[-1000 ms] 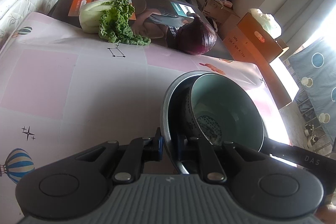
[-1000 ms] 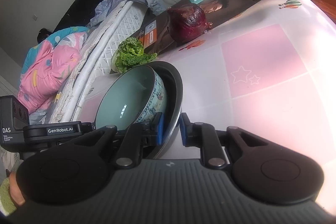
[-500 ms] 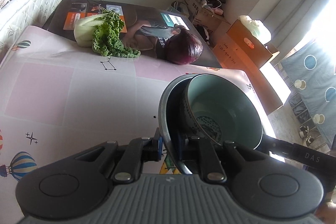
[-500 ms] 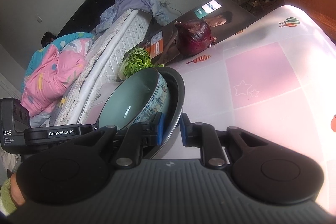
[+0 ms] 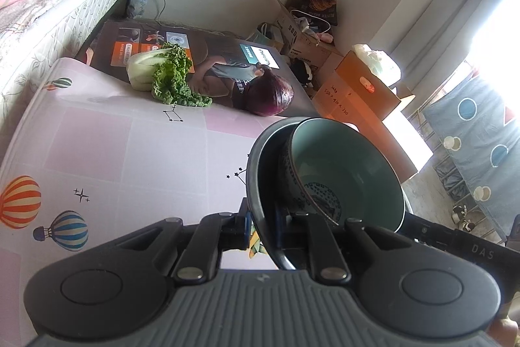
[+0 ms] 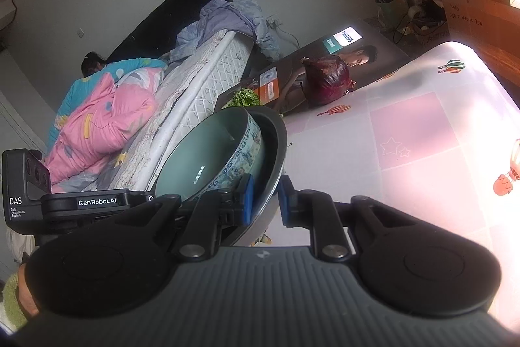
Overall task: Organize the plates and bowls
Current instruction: 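Carry the nested bowls with both tools over the white plate, then lower the nested bowls onto the white plate and open both tools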
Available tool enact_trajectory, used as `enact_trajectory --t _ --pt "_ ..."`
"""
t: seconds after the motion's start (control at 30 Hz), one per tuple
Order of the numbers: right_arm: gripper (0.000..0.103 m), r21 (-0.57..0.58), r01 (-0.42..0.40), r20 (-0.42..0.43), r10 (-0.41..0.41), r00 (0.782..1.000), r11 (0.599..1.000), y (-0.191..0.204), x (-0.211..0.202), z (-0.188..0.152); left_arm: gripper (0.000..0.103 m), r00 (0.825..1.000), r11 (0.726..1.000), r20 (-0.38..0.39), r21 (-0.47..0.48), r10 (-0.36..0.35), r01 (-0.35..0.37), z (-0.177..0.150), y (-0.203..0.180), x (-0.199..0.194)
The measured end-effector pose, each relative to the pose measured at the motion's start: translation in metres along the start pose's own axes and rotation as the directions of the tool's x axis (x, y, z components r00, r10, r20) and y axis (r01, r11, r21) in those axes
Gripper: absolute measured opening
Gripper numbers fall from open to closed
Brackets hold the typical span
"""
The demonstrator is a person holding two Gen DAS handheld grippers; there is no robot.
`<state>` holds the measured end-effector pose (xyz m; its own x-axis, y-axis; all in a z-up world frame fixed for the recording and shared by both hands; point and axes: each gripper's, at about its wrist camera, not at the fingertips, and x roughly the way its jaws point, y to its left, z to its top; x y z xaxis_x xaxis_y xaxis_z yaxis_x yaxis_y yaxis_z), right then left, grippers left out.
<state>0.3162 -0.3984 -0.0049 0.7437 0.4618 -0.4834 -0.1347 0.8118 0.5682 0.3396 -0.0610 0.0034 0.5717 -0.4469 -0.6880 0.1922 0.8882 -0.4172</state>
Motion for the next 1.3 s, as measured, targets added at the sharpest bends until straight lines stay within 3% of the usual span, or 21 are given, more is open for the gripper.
enact_trajectory --t 0.3,0.57,0.93,1.03,1.1,1.17,1.23,1.3 --pt "0.016 -0.011 -0.036 -0.072 0.035 0.997 0.999 0.039 -0.038 -0.060 0.014 0.999 0.998 0.013 -0.056 0.035 -0.034 -0.059 0.019 -0.063" --pt "0.016 -0.027 -0.019 -0.161 0.014 0.987 0.999 0.054 -0.045 -0.120 0.014 0.998 0.991 -0.035 -0.126 0.044 -0.048 -0.110 0.048 -0.072" --pt "0.018 -0.070 0.073 -0.140 -0.083 0.987 0.995 0.049 -0.040 -0.138 0.014 0.999 0.997 -0.014 -0.068 0.039 -0.040 -0.133 0.042 -0.071" --pt "0.019 -0.075 0.102 -0.111 -0.110 0.988 0.992 0.047 -0.042 -0.135 0.021 0.998 0.998 -0.001 -0.029 0.055 -0.055 -0.136 0.037 -0.074" --pt "0.026 -0.056 0.099 -0.100 -0.104 0.989 0.993 0.045 -0.046 -0.133 0.024 0.998 0.998 0.020 -0.010 0.060 -0.060 -0.137 0.035 -0.080" --pt "0.040 -0.027 0.095 -0.080 -0.096 0.992 0.995 0.041 -0.053 -0.130 0.045 0.997 0.998 0.045 0.011 0.068 -0.069 -0.138 0.030 -0.088" --pt "0.051 -0.005 0.097 -0.060 -0.097 0.993 0.995 0.039 -0.060 -0.129 0.055 0.994 0.996 0.076 0.034 0.083 -0.085 -0.139 0.025 -0.099" --pt "0.054 0.013 0.096 -0.045 -0.095 0.994 0.995 0.037 -0.067 -0.129 0.060 0.990 0.992 0.096 0.064 0.098 -0.105 -0.142 0.020 -0.109"
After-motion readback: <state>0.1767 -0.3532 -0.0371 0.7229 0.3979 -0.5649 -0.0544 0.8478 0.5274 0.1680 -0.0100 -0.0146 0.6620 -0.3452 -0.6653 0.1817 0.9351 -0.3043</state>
